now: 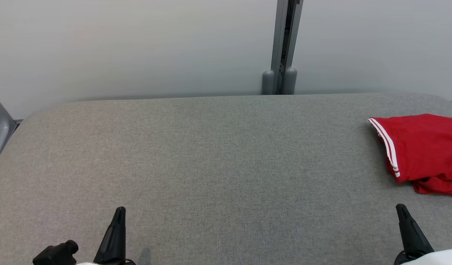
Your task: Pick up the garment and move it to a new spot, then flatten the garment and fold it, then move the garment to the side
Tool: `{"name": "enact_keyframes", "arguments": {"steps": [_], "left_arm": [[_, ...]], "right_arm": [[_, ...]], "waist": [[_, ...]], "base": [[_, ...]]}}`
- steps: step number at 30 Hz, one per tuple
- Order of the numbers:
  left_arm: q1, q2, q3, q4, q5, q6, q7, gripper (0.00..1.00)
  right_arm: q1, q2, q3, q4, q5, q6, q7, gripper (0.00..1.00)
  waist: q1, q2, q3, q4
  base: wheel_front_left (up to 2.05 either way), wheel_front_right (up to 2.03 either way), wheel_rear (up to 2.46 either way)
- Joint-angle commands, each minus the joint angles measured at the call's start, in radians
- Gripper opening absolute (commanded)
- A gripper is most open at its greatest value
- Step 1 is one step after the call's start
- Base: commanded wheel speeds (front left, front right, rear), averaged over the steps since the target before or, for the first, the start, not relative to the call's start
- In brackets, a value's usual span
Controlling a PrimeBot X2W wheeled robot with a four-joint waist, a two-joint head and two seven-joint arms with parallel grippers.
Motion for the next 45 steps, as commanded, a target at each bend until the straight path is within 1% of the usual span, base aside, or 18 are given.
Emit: {"name": "enact_keyframes", "arguments": {"steps": [1, 12, 45], "left_arm": [[0.002, 0.003, 0.009, -0.021, -0.031, -0.011, 0.001, 0.00], [0.023, -0.017, 0.020, -0.049, -0.170, -0.038, 0.014, 0.00], [0.072, -0.067, 0.046, -0.113, -0.494, -0.104, 0.044, 0.00]], "right_arm": [[-0.004, -0.012, -0.010, -0.019, 0.040, 0.000, 0.008, 0.00], [0.012, -0.013, -0.042, -0.031, 0.204, 0.000, 0.051, 0.00], [0.043, -0.002, -0.132, -0.055, 0.579, 0.000, 0.167, 0.00]], "waist": [[0.0000, 0.0000, 0.000, 0.000], [0.0000, 0.0000, 0.002, -0.004], [0.0000, 0.0000, 0.008, -0.016]], "base": [[0.00, 0.00, 0.00], [0.00, 0.00, 0.00], [0.00, 0.00, 0.00]]}}
